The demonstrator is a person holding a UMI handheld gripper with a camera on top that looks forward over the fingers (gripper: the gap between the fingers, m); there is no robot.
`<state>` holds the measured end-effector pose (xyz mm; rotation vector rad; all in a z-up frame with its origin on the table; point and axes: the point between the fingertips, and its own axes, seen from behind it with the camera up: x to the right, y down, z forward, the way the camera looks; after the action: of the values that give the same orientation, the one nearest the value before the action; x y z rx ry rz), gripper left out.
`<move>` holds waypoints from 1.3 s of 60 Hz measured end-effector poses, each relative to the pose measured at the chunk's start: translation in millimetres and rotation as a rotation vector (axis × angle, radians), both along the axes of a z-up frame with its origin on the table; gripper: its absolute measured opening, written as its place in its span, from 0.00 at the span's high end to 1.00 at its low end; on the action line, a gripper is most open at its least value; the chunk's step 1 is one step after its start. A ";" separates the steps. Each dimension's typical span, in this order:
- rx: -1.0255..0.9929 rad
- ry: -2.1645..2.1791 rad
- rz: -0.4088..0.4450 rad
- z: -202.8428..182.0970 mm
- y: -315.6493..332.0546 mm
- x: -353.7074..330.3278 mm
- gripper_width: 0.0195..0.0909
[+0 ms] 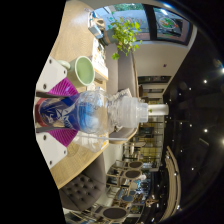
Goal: Pour water
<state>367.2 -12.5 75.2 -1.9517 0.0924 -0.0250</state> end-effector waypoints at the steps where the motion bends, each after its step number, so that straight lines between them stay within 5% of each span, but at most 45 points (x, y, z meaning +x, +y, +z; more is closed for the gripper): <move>1: 0.001 0.003 -0.003 -1.4 -1.0 -0.8 0.71; 13: -0.052 0.024 -0.021 -8.1 -0.4 -1.9 0.54; 22: -0.161 0.058 -0.067 -11.7 -20.2 2.7 0.06; 46: -0.370 -0.007 -0.105 59.4 -144.3 -38.1 0.08; 78: -0.306 -0.043 -0.081 180.3 -252.2 -122.8 0.07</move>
<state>244.4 -264.7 255.6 -2.2510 0.1462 -0.1416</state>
